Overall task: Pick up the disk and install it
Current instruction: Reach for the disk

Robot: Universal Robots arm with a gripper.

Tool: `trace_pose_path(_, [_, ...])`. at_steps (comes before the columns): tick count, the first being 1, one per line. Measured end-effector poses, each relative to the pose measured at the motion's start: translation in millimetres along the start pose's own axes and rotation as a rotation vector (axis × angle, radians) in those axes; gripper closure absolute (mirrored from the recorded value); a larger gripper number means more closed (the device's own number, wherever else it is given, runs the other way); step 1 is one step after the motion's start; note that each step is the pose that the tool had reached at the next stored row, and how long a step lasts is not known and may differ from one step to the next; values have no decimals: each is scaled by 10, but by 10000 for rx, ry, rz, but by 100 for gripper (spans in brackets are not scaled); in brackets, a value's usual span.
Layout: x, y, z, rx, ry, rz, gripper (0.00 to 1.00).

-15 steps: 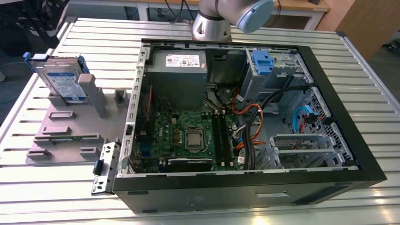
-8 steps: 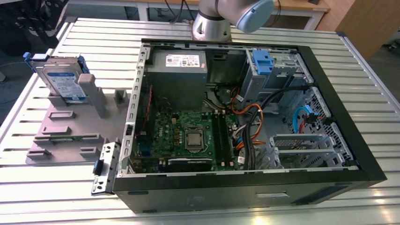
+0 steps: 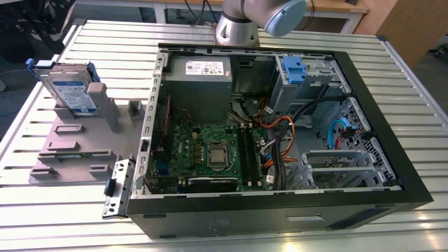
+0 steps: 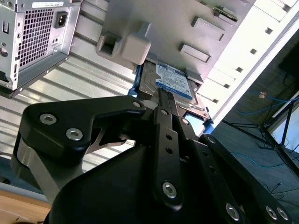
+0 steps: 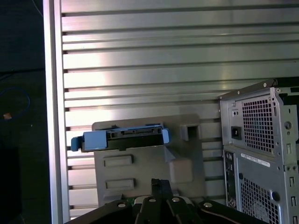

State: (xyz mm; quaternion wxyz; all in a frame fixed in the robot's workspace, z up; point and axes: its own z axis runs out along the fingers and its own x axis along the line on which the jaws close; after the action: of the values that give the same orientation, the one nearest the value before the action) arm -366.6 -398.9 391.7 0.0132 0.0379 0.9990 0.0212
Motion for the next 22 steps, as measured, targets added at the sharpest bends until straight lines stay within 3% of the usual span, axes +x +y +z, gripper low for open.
trace_pose_path(22, [49,-4,-1,0,0,0,89])
